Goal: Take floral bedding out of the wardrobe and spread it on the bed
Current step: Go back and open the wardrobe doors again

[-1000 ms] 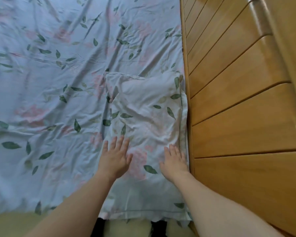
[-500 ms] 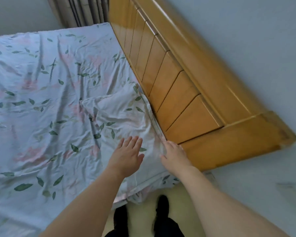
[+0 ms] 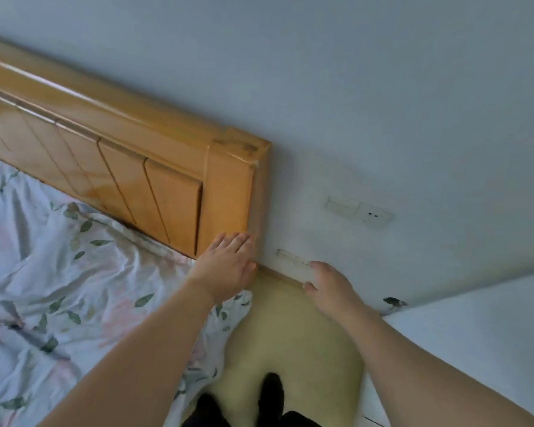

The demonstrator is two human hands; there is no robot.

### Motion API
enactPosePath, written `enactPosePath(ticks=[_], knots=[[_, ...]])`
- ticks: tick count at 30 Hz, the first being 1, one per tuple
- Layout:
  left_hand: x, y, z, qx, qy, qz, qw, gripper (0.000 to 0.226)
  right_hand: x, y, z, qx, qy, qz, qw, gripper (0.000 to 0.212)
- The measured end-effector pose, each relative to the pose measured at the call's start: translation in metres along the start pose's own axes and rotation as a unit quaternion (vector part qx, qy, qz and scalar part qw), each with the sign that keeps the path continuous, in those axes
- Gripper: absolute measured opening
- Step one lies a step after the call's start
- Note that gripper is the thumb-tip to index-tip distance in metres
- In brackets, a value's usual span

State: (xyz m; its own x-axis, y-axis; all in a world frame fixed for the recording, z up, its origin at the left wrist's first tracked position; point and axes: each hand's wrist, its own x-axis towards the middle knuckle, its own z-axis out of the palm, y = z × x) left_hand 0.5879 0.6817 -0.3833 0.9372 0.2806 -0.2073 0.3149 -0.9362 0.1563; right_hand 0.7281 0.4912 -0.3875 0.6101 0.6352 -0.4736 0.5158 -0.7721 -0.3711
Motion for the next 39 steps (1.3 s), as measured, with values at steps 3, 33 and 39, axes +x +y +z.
enactPosePath(ticks=[3,33,39], knots=[[0.029,0.038,0.0,0.01,-0.013,0.057,0.998,0.062,-0.022,0.044,-0.008,0.045,0.013,0.052,0.998,0.056],[0.039,0.399,-0.01,0.077,0.004,0.678,0.731,0.075,-0.315,0.145,0.025,0.339,0.342,0.49,0.727,0.051],[0.01,0.409,-0.035,0.048,0.036,0.677,0.734,0.057,-0.348,0.133,0.021,0.336,0.348,0.463,0.743,0.052]])
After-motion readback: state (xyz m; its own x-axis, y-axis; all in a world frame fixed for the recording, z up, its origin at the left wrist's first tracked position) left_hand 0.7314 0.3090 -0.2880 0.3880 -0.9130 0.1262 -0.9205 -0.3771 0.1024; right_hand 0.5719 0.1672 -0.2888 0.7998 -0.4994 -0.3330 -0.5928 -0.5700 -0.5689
